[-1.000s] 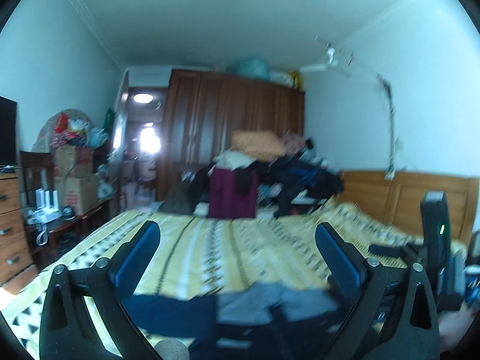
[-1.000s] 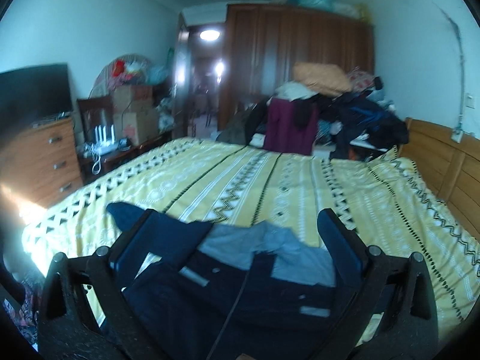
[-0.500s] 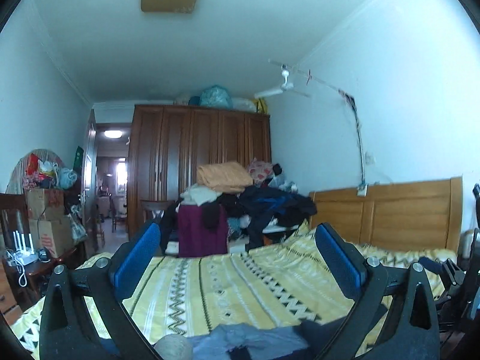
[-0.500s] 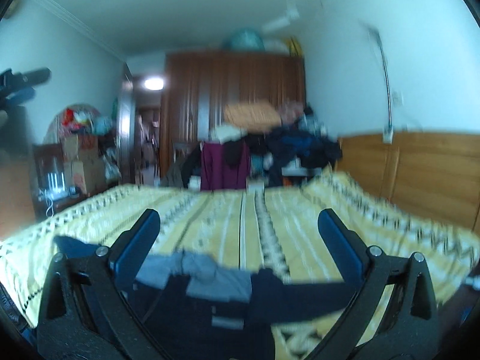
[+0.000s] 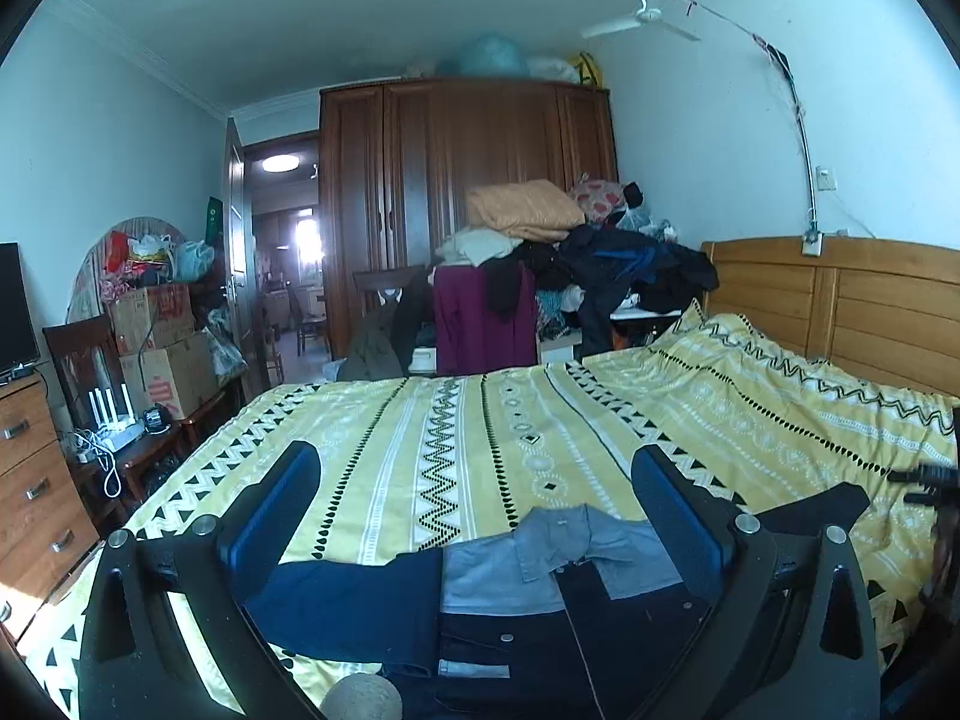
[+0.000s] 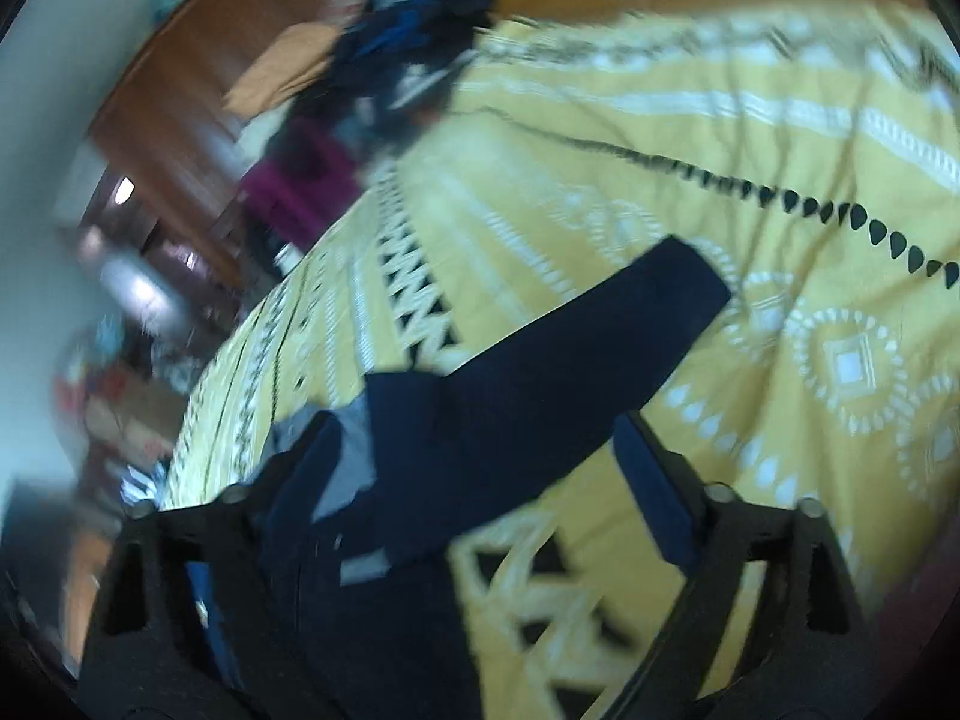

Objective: Fold small clothes

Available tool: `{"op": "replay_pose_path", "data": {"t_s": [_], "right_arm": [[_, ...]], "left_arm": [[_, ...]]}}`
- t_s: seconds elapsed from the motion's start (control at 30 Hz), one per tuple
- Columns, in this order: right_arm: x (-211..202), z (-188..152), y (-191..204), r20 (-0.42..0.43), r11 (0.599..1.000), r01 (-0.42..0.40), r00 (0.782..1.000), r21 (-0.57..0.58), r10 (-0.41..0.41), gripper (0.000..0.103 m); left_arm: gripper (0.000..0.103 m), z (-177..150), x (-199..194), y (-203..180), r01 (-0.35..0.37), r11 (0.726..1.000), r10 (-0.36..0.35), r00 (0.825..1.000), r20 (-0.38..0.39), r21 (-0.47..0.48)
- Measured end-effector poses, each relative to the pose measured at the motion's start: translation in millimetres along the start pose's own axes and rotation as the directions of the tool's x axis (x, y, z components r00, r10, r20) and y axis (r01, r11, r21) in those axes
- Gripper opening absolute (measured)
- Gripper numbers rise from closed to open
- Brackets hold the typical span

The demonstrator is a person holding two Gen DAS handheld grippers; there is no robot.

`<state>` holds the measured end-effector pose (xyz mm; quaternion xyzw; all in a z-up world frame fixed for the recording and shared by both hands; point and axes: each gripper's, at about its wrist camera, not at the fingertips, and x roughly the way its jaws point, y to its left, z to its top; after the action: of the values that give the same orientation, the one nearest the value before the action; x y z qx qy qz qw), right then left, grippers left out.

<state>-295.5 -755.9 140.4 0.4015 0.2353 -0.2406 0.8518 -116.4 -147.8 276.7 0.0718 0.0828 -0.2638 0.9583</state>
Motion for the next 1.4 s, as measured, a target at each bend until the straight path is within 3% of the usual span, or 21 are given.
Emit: {"op": "replay_pose_path", "data": {"t_s": [0.07, 0.17, 0.33, 0.57, 0.73, 0.9, 0.93, 0.97, 1.0, 1.03, 1.1, 1.17, 1.2, 1.3, 1.4], "right_arm": [[18, 32, -44, -0.029, 0.994, 0.069, 0.997, 0.082, -0.067, 0.066], [44, 51, -89, -0.096, 0.977, 0.157, 0.985, 0.145, -0.144, 0.065], [68, 46, -132, -0.175, 0.951, 0.254, 0.959, 0.176, -0.224, 0.065], [74, 41, -148, -0.170, 0.974, 0.183, 0.972, 0.133, -0.159, 0.064], [82, 37, -157, -0.200, 0.968, 0.223, 0.960, 0.112, -0.198, 0.061], [85, 37, -161, -0.181, 0.968, 0.211, 0.966, 0.139, -0.184, 0.060], [84, 36, -163, -0.181, 0.971, 0.190, 0.970, 0.144, -0.163, 0.049], [96, 41, -156, -0.190, 0.975, 0.162, 0.973, 0.153, -0.132, 0.015], [98, 42, -152, -0.195, 0.977, 0.145, 0.974, 0.154, -0.113, 0.007], [92, 44, -141, -0.169, 0.982, 0.135, 0.979, 0.135, -0.111, 0.007], [81, 52, -99, -0.120, 0.997, 0.022, 0.993, 0.078, -0.013, 0.005], [59, 55, -42, -0.076, 0.994, -0.108, 0.991, -0.005, 0.107, 0.005], [50, 56, -10, -0.065, 0.983, -0.180, 0.982, -0.042, 0.177, 0.005], [40, 41, 98, -0.088, 0.914, -0.375, 0.927, -0.154, 0.365, 0.005], [56, -3, 205, -0.194, 0.816, -0.532, 0.845, -0.225, 0.497, 0.005]], "left_arm": [[0.103, -11, 25, -2, 0.005, 1.000, -0.006, 1.000, -0.017, -0.005], [0.103, -24, 63, -2, 0.014, 1.000, -0.015, 0.999, -0.047, -0.008], [0.103, -46, 127, -23, 0.048, 0.999, -0.046, 0.992, -0.117, 0.009], [0.103, -67, 185, -58, 0.104, 0.994, -0.099, 0.981, -0.169, 0.018], [0.103, -72, 197, -83, 0.143, 0.989, -0.136, 0.975, -0.174, 0.031], [0.103, -79, 199, -96, 0.167, 0.985, -0.156, 0.970, -0.187, 0.045], [0.103, -79, 199, -97, 0.168, 0.985, -0.157, 0.969, -0.190, 0.046], [0.103, -81, 201, -97, 0.168, 0.985, -0.157, 0.968, -0.194, 0.043], [0.103, -81, 202, -95, 0.169, 0.985, -0.158, 0.967, -0.197, 0.036], [0.103, -82, 203, -94, 0.168, 0.985, -0.159, 0.967, -0.200, 0.027], [0.103, -81, 203, -88, 0.156, 0.988, -0.151, 0.969, -0.195, 0.012], [0.103, -80, 202, -78, 0.144, 0.990, -0.142, 0.973, -0.182, -0.004], [0.103, -79, 202, -72, 0.136, 0.991, -0.136, 0.975, -0.177, -0.011], [0.103, -80, 201, -48, 0.107, 0.993, -0.113, 0.978, -0.173, -0.045], [0.103, -83, 195, -19, 0.071, 0.993, -0.086, 0.983, -0.160, -0.096]]}}
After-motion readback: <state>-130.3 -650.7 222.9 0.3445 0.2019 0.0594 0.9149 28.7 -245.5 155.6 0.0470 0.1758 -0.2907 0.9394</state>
